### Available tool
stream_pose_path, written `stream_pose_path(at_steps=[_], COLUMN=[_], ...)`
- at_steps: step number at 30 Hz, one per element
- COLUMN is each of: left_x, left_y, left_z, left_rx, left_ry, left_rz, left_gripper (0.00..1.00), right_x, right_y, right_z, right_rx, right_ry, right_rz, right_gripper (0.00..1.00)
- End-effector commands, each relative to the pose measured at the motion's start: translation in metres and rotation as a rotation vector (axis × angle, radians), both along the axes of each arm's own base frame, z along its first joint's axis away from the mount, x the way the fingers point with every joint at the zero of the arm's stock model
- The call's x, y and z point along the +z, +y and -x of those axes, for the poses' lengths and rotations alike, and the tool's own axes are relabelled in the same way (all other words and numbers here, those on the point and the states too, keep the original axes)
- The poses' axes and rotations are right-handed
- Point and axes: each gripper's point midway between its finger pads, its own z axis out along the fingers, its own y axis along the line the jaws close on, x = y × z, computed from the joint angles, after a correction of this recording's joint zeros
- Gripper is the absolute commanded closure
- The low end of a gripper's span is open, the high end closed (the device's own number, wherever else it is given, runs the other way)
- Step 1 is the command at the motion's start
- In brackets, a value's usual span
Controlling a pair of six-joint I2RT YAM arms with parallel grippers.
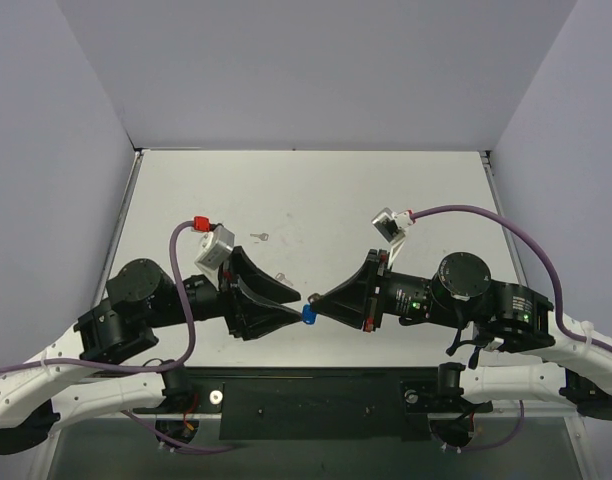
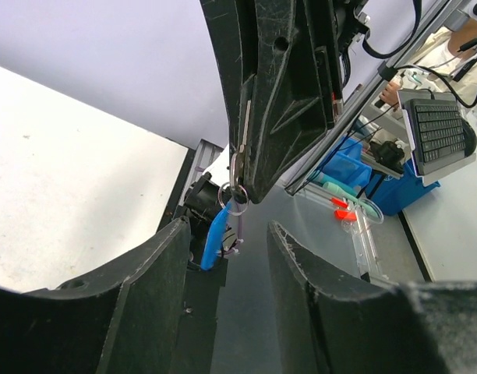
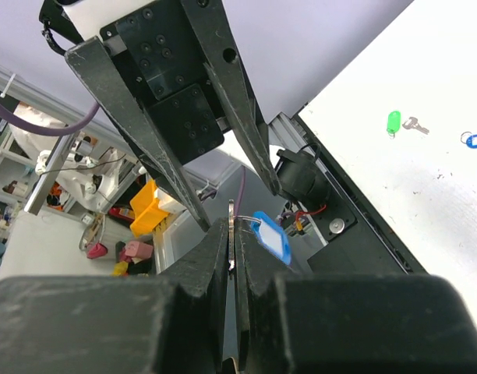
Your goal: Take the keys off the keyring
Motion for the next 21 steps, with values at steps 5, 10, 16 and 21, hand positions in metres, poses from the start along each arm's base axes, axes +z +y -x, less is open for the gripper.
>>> stream_pose_path(at_steps=[5, 10, 16, 21], left_x=[0.025, 0.029, 0.034, 0.034], left_y=[-0.011, -0.014, -0.017, -0.019], left_z=[0.009, 0.009, 0.008, 0.008], left_rx=[-0.069, -0.080, -0.079, -0.087], left_ry=[-0.044, -0.067, -0.084, -0.090], left_rz=[0.065, 0.071, 0.073, 0.068], left_gripper=[0.46, 0.40, 0.40, 0.44], right_x=[0.037, 0.038, 0.036, 0.033], right_y=[-0.004, -0.003, -0.001, 0.002], right_z=[0.001, 0.001, 0.002, 0.002], right_rx=[-0.006, -0.003, 0.002, 0.008], right_ry=[-0.032, -0.032, -0.028, -0.019], right_rz=[-0.113, -0.114, -0.114, -0.113], right_gripper=[1.00, 1.00, 1.00, 1.00])
